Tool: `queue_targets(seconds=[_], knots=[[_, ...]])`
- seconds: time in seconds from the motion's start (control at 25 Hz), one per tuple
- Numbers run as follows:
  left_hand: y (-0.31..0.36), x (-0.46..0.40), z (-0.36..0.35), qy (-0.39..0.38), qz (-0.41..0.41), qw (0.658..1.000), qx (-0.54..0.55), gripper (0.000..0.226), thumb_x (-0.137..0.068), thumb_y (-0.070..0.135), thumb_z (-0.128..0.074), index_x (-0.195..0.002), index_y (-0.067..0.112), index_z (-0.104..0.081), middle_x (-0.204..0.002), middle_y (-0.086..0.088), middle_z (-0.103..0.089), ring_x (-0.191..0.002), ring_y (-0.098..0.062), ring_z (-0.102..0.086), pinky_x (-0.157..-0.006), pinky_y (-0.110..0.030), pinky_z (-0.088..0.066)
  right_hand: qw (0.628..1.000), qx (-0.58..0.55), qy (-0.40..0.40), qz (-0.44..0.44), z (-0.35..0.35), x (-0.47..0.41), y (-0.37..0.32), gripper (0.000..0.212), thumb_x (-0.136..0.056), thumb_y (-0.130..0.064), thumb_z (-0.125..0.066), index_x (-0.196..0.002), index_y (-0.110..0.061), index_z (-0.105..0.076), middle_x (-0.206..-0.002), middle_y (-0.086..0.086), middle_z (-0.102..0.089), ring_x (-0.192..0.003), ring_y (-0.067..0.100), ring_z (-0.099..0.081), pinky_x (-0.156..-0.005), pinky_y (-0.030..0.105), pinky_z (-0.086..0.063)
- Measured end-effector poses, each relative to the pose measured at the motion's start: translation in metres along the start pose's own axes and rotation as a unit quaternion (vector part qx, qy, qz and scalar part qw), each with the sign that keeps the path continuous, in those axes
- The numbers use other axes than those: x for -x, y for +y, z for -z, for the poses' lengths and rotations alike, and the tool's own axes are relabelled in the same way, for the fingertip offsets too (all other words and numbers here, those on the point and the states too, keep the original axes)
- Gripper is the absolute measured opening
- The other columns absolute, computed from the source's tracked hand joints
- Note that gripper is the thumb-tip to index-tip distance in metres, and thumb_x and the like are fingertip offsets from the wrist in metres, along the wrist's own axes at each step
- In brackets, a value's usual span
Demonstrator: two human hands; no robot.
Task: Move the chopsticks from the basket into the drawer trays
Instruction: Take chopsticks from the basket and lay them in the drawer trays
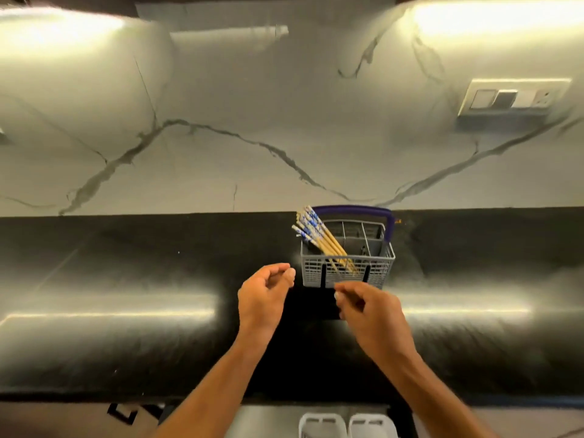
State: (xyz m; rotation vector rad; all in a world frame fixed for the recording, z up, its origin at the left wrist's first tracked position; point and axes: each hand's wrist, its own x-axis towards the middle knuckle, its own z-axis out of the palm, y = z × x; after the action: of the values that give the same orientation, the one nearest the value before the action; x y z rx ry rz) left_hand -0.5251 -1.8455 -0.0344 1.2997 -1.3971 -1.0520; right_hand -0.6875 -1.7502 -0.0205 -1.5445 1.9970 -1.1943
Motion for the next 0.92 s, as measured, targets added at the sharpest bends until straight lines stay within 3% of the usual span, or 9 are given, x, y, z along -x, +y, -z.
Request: queue_targets(seconds=[0.12,0.24,0.4,0.6,0.72,0.92], knots=[[0.015,-0.042,-0.023,0.003,0.089,0.994,0.059,0.017,-0.089,0.019,-0.07,-0.105,0.013,-0.074,-0.08,-0.001,-0.077,-0.083,-0.019,-0.075,-0.083,-0.037,-0.061,0.999,0.032,0.03,0.02,-0.008,-0.058,-0.011,0.017,-0.093,-0.026,-0.065,-0.107,-0.023,-0.074,-0.09,-0.008,-0.074,-0.072,0.001,-0.065,-0.064,0.012,-0.051],[0.021,-0.075,-0.049,-0.02,0.135,0.99,0.042,0.03,-0.088,0.026,-0.069,-0.116,0.016,-0.068,-0.085,-0.001,-0.076,-0.086,-0.019,-0.073,-0.088,-0.043,-0.059,0.996,0.09,0.009,0.002,-0.022,-0.111,-0.019,0.018,-0.096,-0.033,-0.058,-0.106,-0.025,-0.07,-0.086,-0.007,-0.07,-0.069,0.006,-0.063,-0.059,0.022,-0.049],[0.025,-0.095,-0.061,-0.024,0.108,0.993,-0.041,0.012,-0.092,0.027,-0.063,-0.094,0.023,-0.074,-0.082,0.002,-0.073,-0.086,-0.019,-0.07,-0.085,-0.041,-0.057,0.982,0.186,-0.02,0.003,-0.031,-0.144,-0.02,0.018,-0.098,-0.033,-0.054,-0.108,-0.023,-0.065,-0.094,-0.002,-0.068,-0.076,0.015,-0.064,-0.064,0.03,-0.052],[0.018,-0.104,-0.058,-0.019,0.086,0.996,-0.032,0.012,-0.092,0.026,-0.066,-0.083,0.028,-0.075,-0.079,0.005,-0.075,-0.081,-0.013,-0.073,-0.081,-0.038,-0.061,0.979,0.197,-0.044,0.037,-0.031,-0.157,-0.012,0.02,-0.098,-0.032,-0.054,-0.107,-0.024,-0.07,-0.089,-0.001,-0.071,-0.075,0.016,-0.064,-0.064,0.031,-0.053],[0.021,-0.107,-0.058,-0.028,0.066,0.997,-0.009,0.008,-0.091,0.028,-0.068,-0.091,0.028,-0.075,-0.08,0.006,-0.076,-0.081,-0.009,-0.074,-0.085,-0.04,-0.06,0.982,0.172,-0.06,0.058,-0.033,-0.158,-0.013,0.02,-0.098,-0.03,-0.055,-0.108,-0.023,-0.071,-0.088,-0.002,-0.072,-0.074,0.014,-0.066,-0.072,0.036,-0.059],[0.04,-0.114,-0.056,-0.018,0.025,1.0,0.008,0.012,-0.089,0.029,-0.069,-0.099,0.025,-0.076,-0.085,0.007,-0.077,-0.083,-0.01,-0.074,-0.087,-0.04,-0.06,0.985,0.154,-0.038,0.06,-0.03,-0.164,-0.025,0.019,-0.1,-0.027,-0.052,-0.1,-0.019,-0.069,-0.085,0.0,-0.071,-0.073,0.017,-0.066,-0.071,0.038,-0.058]])
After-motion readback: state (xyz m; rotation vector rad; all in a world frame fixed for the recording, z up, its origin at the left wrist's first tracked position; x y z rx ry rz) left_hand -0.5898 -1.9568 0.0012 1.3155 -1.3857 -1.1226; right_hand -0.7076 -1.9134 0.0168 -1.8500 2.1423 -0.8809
